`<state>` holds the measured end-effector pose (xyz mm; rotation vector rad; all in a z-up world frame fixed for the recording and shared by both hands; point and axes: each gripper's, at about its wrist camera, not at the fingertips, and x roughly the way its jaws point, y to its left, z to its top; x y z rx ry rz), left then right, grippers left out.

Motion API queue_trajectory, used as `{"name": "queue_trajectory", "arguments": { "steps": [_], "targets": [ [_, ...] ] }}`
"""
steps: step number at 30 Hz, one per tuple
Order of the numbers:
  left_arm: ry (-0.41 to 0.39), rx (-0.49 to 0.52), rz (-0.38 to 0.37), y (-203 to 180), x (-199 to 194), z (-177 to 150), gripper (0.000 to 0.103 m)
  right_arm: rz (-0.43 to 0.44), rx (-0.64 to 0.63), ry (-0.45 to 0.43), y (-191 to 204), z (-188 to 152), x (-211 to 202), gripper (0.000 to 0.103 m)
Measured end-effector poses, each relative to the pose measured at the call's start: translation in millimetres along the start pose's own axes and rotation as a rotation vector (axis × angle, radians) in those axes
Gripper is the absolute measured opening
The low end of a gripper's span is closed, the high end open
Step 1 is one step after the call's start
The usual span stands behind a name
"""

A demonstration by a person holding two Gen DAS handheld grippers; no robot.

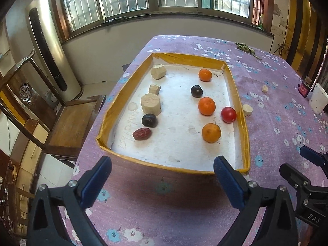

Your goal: Organize fruits

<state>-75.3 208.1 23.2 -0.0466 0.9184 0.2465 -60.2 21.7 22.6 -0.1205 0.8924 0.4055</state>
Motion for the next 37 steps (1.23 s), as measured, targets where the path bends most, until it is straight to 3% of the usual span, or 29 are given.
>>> {"name": "queue_trajectory", "arguments": {
  "steps": [5,7,11,16,23,37],
  "targets": [
    [-0.005,-0.017,0.023,17,5,-5,0.101,-0.061,0.009,-0.045,16,-4,-12,0.079],
    [-0.013,-0.026,0.038,24,6,-10,0.101,-0.087,0.029,-0.057,21,-7,-14,0.088],
    [-0.022,-0.035,0.027,36,6,-17,0.101,-0.096,0.024,-0.092,39,-13,-18,0.090],
    [-0.022,-0.031,0.005,39,8,-22,0.101,-0.128,-0.013,-0.148,56,-18,-22,0.102],
    [-0.031,-0.042,0.032,45,10,-32,0.101,-0.154,0.030,-0.143,51,-20,-19,0.102],
    [-0.055,-0.063,-0.042,51,4,-34,0.101,-0.193,0.038,-0.120,50,-25,-21,0.102]
  ]
}}
